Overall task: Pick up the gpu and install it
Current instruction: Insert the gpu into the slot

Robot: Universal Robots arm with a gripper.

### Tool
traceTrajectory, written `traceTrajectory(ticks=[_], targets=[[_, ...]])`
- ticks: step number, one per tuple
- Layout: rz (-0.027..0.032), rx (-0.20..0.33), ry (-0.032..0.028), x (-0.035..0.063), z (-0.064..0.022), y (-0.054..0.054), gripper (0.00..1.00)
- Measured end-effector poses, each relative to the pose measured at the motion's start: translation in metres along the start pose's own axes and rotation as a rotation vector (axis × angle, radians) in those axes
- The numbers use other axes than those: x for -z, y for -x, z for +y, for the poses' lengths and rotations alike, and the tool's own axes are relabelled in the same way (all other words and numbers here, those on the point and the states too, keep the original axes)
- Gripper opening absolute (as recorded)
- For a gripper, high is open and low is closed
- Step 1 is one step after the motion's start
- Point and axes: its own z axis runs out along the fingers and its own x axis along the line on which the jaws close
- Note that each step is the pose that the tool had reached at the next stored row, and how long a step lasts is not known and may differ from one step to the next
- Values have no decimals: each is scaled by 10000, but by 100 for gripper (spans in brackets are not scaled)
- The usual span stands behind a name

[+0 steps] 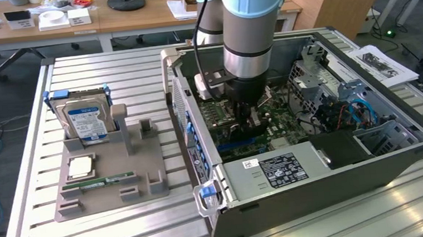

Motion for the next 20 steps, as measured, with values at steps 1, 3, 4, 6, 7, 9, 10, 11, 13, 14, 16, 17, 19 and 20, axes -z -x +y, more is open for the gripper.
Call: traceTrajectory(ticks=[1, 3, 4, 6, 7, 9, 10, 11, 13, 14, 16, 17, 19, 20], targets=[[0, 0, -8, 0, 0, 0, 27], [-2, 1, -17, 0, 0, -1, 27], [-4, 0, -21, 0, 2, -1, 27], [-9, -1, -31, 0, 6, -1, 27], [-11, -1, -38, 1, 9, -1, 27], [-13, 0, -54, 1, 14, -1, 27], [-14, 0, -63, 2, 16, -1, 27], [-15, 2, -69, 1, 16, -1, 27], [-17, 1, -79, 2, 17, -2, 27], [-18, 0, -83, 2, 17, -2, 27], [-20, 0, -92, 2, 17, -2, 27], [-22, -1, -97, 2, 17, -2, 27], [-25, -1, -104, 1, 17, -2, 27], [-25, -1, -104, 1, 17, -2, 27]])
